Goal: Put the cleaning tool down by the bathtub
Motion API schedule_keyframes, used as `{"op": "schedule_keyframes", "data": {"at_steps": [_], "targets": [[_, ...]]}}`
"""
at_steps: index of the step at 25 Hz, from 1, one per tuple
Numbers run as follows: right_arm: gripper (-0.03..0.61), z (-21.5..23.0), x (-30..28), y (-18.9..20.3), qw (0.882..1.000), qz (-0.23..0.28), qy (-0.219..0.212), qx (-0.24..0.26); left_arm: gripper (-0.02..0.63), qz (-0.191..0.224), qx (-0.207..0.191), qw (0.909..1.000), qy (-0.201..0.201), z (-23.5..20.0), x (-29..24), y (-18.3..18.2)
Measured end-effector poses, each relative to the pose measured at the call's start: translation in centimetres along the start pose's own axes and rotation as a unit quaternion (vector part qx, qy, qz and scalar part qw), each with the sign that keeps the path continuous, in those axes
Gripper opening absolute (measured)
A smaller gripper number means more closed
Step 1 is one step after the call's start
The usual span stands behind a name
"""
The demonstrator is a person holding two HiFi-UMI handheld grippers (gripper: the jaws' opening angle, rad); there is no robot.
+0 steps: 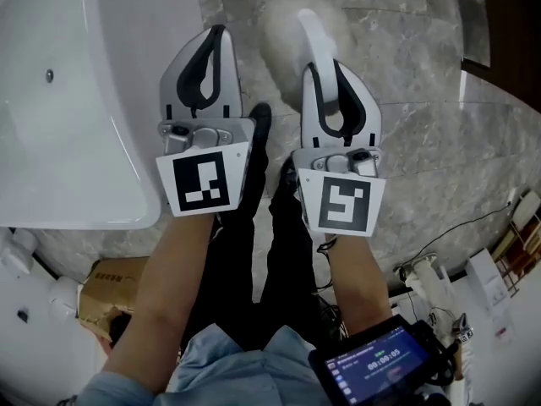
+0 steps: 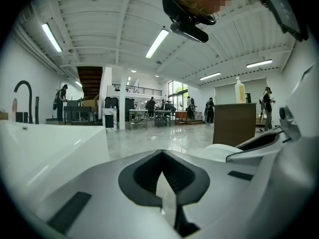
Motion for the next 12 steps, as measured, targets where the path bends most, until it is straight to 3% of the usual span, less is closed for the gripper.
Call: {"op": "schedule_keyframes", "data": {"at_steps": [6,12], "targets": [[0.106,-0.3,-1.0,7.7,0.999,-0.028,-0.016,0.001,0.014,-0.025,-0.012,0.9996,-0.010,-0.5,0.0,8.6],[0.106,-0.7,-1.9,14.0,0.999,-0.031,-0.018,-0.007,0.014,-0.024,-0.014,0.9994,-0.023,-0.8,0.2,14.6]]}}
Point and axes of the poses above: the fingertips, and each gripper's own axes: x backward along the fingers, z to its right, y out of its underside, the point moved 10 cm from there along x, backward along the fingers, and after that the axes turned 12 degrees about z, right-handed, at the moved point
